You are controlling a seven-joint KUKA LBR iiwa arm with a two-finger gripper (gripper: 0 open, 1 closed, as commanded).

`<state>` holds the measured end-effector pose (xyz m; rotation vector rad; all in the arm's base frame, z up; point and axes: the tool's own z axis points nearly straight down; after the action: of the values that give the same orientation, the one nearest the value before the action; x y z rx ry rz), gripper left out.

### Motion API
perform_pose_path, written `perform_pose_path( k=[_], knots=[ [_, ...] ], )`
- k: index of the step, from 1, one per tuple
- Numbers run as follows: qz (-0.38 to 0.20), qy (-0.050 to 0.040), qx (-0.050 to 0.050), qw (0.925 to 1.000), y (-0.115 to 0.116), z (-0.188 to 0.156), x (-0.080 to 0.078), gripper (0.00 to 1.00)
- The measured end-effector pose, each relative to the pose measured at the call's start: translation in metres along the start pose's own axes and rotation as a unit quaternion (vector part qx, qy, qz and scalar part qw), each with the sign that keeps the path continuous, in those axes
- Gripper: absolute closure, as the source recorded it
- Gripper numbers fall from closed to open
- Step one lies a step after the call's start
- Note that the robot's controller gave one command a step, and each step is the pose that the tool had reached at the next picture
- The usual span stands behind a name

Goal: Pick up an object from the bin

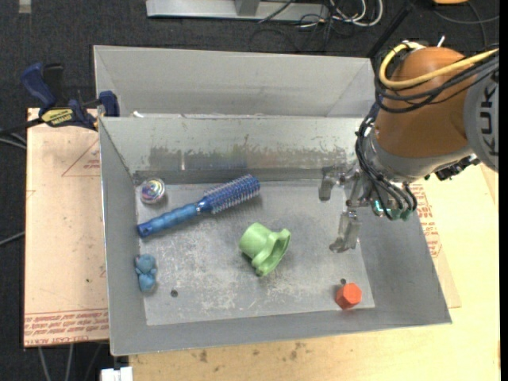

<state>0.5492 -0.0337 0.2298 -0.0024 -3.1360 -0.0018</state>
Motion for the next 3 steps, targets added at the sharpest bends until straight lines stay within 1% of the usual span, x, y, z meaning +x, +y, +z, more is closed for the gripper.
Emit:
perform_pose_path(
  k=[1, 2, 3],
  knots=[
    [-0.045, 0.0001, -0.001, 0.999, 0.079, 0.117, -0.017, 0.0],
    [-0.048, -0.0006, 0.0, 0.9988, 0.083, 0.162, 0.001, 0.0],
    [-0.048, -0.0033, 0.0, 0.9988, 0.083, 0.159, -0.001, 1.0]
  ],
)
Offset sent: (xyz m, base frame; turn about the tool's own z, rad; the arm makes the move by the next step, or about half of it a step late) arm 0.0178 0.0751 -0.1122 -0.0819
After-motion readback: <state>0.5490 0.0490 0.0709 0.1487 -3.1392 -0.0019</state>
